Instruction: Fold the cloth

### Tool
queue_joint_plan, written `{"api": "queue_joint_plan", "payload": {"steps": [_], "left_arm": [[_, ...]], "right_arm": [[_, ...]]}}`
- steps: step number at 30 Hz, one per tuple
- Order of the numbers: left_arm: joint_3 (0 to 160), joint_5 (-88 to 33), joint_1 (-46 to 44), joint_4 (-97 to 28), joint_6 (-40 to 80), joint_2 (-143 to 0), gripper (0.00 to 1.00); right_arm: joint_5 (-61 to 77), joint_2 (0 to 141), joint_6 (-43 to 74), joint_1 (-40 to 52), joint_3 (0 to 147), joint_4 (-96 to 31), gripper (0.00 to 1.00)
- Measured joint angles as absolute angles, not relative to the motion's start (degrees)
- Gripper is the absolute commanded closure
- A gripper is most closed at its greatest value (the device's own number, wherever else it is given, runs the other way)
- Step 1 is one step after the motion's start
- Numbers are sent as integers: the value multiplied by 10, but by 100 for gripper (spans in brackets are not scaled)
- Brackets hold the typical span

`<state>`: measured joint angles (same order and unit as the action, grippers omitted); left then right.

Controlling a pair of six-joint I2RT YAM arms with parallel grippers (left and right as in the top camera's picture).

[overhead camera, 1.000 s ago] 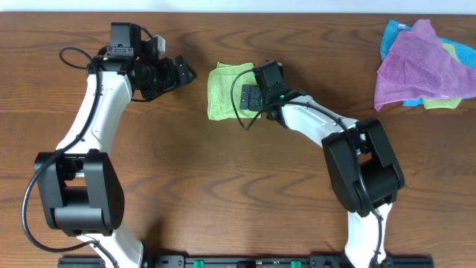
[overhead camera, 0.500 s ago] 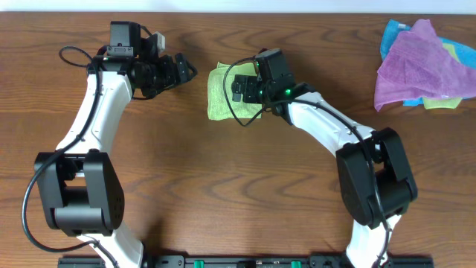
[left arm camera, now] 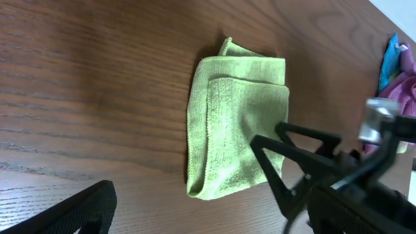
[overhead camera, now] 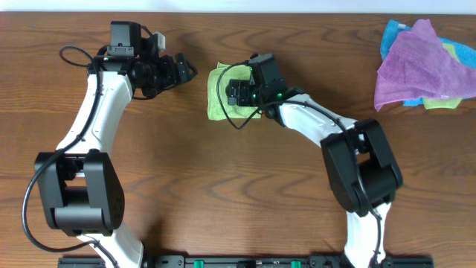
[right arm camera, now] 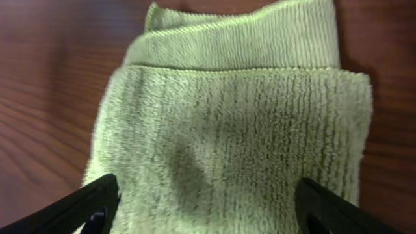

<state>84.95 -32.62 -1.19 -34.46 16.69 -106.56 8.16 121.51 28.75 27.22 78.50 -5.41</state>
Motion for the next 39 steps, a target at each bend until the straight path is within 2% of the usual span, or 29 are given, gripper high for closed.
{"api": "queue_joint_plan", "payload": {"steps": [4, 6, 19, 24, 27, 36, 37, 38, 39], "left_arm": [[849, -326, -12, -345, 167, -1066, 5], [849, -326, -12, -345, 167, -1066, 5], [849, -326, -12, -344, 167, -1066, 5], [849, -326, -12, -345, 167, -1066, 5], [849, -326, -12, -345, 167, -1066, 5], [849, -326, -12, -345, 167, -1066, 5], [849, -326, -12, -345, 167, -1066, 5], [849, -326, -12, -345, 167, -1066, 5], [849, -326, -12, -345, 167, -1066, 5]], "right_arm": [[82, 1229, 283, 272, 785, -32, 49], [79, 1231, 281, 272, 785, -23, 78], [-46, 1234, 281, 272, 785, -53, 81], [-68, 1234, 281, 272, 785, -62, 96], [-83, 1234, 282, 272, 786, -79, 99], [-170, 1234, 285, 272, 787, -107, 94], [-173, 1234, 286, 272, 787, -105, 79], [-176, 1234, 289, 272, 787, -100, 54], [-175, 1234, 289, 272, 787, -89, 20]]}}
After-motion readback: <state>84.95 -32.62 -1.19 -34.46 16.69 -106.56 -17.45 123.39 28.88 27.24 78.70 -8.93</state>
